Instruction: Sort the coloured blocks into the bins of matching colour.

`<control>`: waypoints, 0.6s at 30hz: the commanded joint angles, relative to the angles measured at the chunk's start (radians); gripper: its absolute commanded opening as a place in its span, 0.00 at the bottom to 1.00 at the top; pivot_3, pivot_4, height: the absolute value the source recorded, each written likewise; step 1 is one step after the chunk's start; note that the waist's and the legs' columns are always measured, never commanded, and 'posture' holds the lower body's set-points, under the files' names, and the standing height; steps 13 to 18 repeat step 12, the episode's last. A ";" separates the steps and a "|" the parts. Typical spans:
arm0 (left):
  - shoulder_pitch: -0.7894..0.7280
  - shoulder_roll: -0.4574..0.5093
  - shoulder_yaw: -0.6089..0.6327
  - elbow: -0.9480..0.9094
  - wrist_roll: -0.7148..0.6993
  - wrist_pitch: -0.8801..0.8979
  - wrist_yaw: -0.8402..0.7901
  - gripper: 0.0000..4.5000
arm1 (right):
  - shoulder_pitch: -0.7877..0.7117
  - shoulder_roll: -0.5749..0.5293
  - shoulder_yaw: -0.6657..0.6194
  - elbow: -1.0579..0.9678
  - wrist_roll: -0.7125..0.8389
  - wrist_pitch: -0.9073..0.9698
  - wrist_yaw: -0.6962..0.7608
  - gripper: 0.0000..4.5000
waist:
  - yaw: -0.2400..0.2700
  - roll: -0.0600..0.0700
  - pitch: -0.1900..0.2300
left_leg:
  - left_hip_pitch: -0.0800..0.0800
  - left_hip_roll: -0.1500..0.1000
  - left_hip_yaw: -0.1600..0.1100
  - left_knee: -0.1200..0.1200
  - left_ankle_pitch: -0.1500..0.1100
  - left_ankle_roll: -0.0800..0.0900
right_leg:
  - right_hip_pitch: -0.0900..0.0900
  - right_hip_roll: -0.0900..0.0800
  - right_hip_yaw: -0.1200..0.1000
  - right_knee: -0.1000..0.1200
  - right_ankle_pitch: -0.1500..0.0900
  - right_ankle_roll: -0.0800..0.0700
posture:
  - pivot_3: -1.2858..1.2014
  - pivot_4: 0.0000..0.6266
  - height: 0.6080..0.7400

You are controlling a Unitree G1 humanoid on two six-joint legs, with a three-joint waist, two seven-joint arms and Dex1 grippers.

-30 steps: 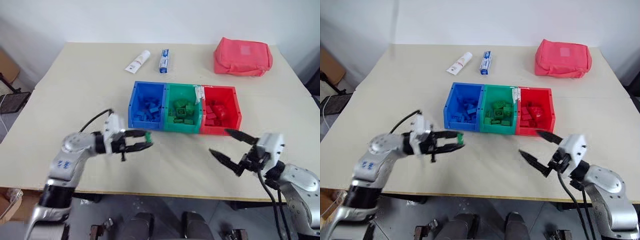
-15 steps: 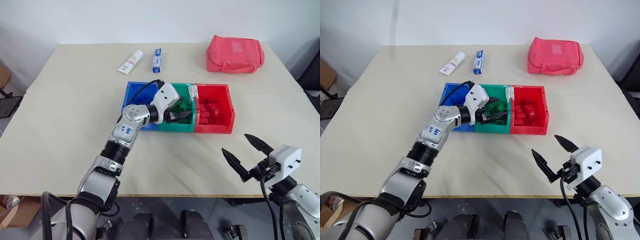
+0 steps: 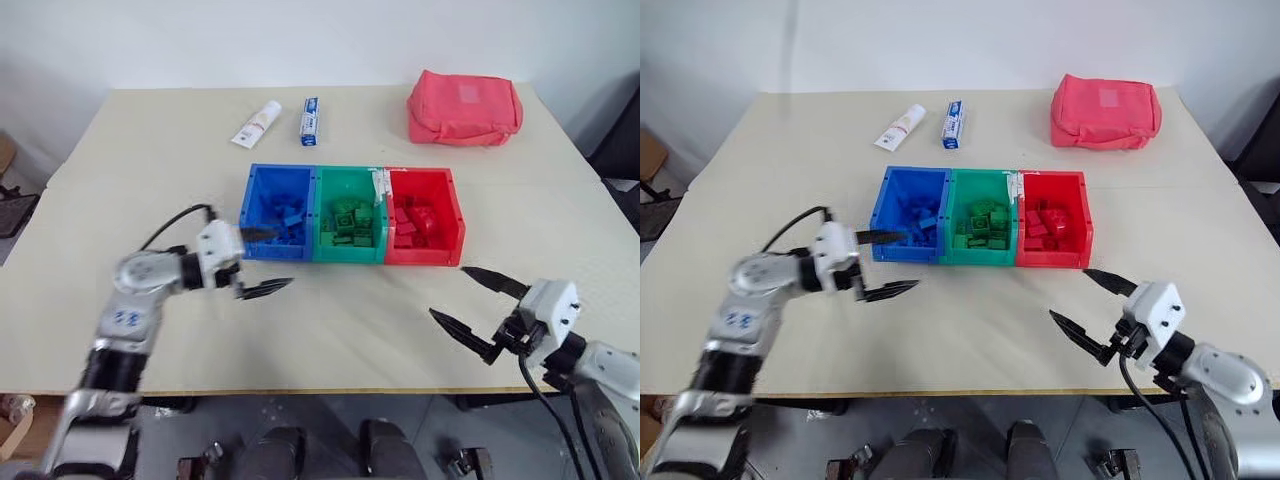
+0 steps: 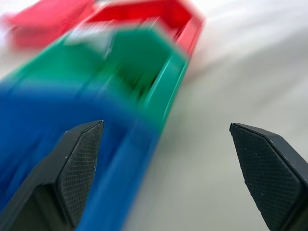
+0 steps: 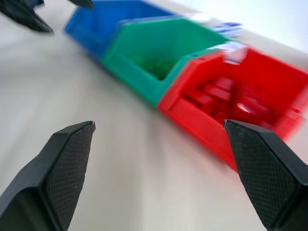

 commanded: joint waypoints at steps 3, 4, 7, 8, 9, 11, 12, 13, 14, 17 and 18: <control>0.172 0.089 0.131 -0.090 -0.065 0.030 -0.015 0.99 | -0.073 -0.050 0.078 0.095 -0.009 -0.037 0.137 1.00 | 0.016 0.000 0.000 | 0.000 -0.001 0.000 0.000 0.000 0.000 | 0.001 -0.001 0.000 -0.001 0.000 0.000 | 0.52 0.24 1.00; 0.204 0.094 0.152 -0.088 -0.073 0.051 -0.001 0.99 | -0.094 -0.050 0.091 0.116 -0.020 -0.052 0.147 1.00 | 0.017 0.000 0.000 | 0.000 -0.001 0.000 0.000 -0.001 0.001 | 0.001 -0.001 0.000 -0.002 0.000 0.000 | 0.52 0.24 1.00; 0.258 0.075 0.175 -0.119 -0.076 0.067 0.046 0.99 | -0.148 -0.035 0.110 0.162 -0.039 -0.071 0.143 1.00 | 0.019 0.000 0.000 | 0.000 0.000 0.000 0.000 -0.001 0.000 | 0.001 0.000 0.000 -0.002 0.000 0.000 | 0.52 0.24 1.00; 0.264 0.069 0.173 -0.131 -0.071 0.069 0.058 0.99 | -0.160 -0.029 0.110 0.172 -0.036 -0.065 0.133 1.00 | 0.022 0.000 0.000 | 0.000 0.000 0.000 0.000 -0.001 0.000 | 0.001 0.000 0.000 -0.002 0.000 0.000 | 0.52 0.24 1.00; 0.264 0.064 0.168 -0.139 -0.068 0.078 0.070 0.99 | -0.170 -0.025 0.108 0.181 -0.036 -0.060 0.125 1.00 | 0.024 0.000 0.000 | 0.000 0.000 0.000 0.000 -0.001 0.000 | 0.001 0.000 -0.001 -0.002 0.000 0.000 | 0.52 0.24 1.00; 0.250 0.054 0.152 -0.144 -0.050 0.087 0.099 0.99 | -0.180 -0.015 0.097 0.187 -0.033 -0.053 0.105 1.00 | 0.025 0.000 0.000 | 0.000 0.000 -0.001 0.001 -0.001 0.000 | 0.002 -0.001 -0.001 -0.002 0.000 0.000 | 0.52 0.24 1.00; 0.240 0.052 0.137 -0.136 -0.015 0.087 0.130 0.99 | -0.176 -0.011 0.091 0.185 -0.032 -0.050 0.093 1.00 | 0.025 0.000 0.000 | 0.000 0.000 0.000 0.001 -0.001 0.000 | 0.002 -0.001 -0.001 -0.002 0.000 0.000 | 0.52 0.24 1.00; 0.240 0.052 0.137 -0.136 -0.015 0.087 0.130 0.99 | -0.176 -0.011 0.091 0.185 -0.032 -0.050 0.093 1.00 | 0.025 0.000 0.000 | 0.000 0.000 0.000 0.001 -0.001 0.000 | 0.002 -0.001 -0.001 -0.002 0.000 0.000 | 0.52 0.24 1.00; 0.240 0.052 0.137 -0.136 -0.015 0.087 0.130 0.99 | -0.176 -0.011 0.091 0.185 -0.032 -0.050 0.093 1.00 | 0.025 0.000 0.000 | 0.000 0.000 0.000 0.001 -0.001 0.000 | 0.002 -0.001 -0.001 -0.002 0.000 0.000 | 0.52 0.24 1.00; 0.240 0.052 0.137 -0.136 -0.015 0.087 0.130 0.99 | -0.176 -0.011 0.091 0.185 -0.032 -0.050 0.093 1.00 | 0.025 0.000 0.000 | 0.000 0.000 0.000 0.001 -0.001 0.000 | 0.002 -0.001 -0.001 -0.002 0.000 0.000 | 0.52 0.24 1.00; 0.240 0.052 0.137 -0.136 -0.015 0.087 0.130 0.99 | -0.176 -0.011 0.091 0.185 -0.032 -0.050 0.093 1.00 | 0.025 0.000 0.000 | 0.000 0.000 0.000 0.001 -0.001 0.000 | 0.002 -0.001 -0.001 -0.002 0.000 0.000 | 0.52 0.24 1.00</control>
